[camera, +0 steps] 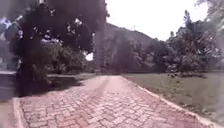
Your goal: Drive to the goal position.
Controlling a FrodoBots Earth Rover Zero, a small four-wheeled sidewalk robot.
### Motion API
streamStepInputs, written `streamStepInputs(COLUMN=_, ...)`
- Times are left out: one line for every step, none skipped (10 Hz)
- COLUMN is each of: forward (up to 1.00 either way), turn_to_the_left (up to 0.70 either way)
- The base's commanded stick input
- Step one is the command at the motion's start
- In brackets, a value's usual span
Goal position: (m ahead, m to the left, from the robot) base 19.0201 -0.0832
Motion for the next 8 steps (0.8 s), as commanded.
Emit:
streamStepInputs(forward=0.70, turn_to_the_left=0.00)
streamStepInputs(forward=0.70, turn_to_the_left=0.00)
streamStepInputs(forward=0.70, turn_to_the_left=0.00)
streamStepInputs(forward=0.70, turn_to_the_left=0.00)
streamStepInputs(forward=0.70, turn_to_the_left=0.00)
streamStepInputs(forward=0.70, turn_to_the_left=0.00)
streamStepInputs(forward=0.70, turn_to_the_left=0.00)
streamStepInputs(forward=0.70, turn_to_the_left=0.00)
